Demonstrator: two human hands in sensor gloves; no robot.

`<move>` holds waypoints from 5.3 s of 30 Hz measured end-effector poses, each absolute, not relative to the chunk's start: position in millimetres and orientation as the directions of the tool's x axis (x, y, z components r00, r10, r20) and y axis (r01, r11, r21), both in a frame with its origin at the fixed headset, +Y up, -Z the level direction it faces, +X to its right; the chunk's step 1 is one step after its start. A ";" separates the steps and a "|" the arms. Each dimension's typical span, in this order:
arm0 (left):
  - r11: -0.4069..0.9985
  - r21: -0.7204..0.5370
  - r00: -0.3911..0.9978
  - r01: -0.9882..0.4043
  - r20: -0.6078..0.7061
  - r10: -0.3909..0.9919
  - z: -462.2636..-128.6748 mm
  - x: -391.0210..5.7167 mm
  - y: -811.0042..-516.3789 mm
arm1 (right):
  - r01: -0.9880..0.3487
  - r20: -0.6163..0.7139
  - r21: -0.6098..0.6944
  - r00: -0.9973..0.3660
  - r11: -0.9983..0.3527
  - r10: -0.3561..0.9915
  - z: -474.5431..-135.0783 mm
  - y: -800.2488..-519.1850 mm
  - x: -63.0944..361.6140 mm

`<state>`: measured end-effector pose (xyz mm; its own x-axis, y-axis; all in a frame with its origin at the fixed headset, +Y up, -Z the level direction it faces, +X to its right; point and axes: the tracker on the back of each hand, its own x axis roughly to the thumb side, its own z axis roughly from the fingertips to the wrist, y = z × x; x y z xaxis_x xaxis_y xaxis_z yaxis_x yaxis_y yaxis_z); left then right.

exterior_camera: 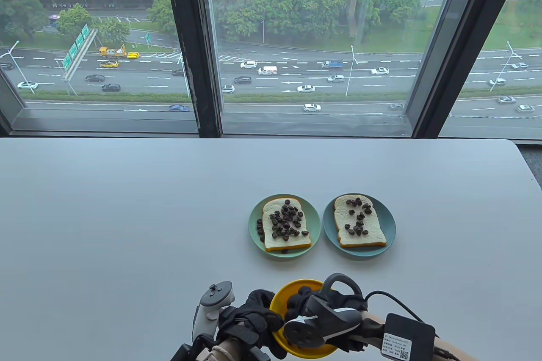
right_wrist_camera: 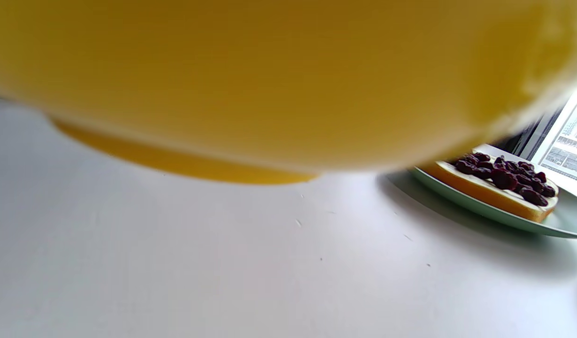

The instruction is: Sprinkle cranberries onto toast

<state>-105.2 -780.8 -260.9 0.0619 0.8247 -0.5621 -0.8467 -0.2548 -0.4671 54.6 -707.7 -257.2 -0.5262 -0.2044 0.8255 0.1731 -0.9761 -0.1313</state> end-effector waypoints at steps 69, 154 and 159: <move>-0.209 -0.475 0.152 -0.855 -0.614 0.774 -264.8 -108.8 -794.2 | -0.331 -0.031 0.046 -0.944 -0.943 0.329 -434.3 -708.4 239.2; -0.199 -0.499 0.168 -0.844 -0.598 0.784 -265.0 -108.0 -797.3 | 0.105 -0.124 0.051 -0.986 -0.993 -0.111 -510.0 -744.6 157.9; -0.200 -0.500 0.172 -0.843 -0.602 0.780 -264.2 -107.4 -797.5 | 0.066 -0.108 0.041 -0.992 -0.997 -0.071 -505.1 -741.0 162.5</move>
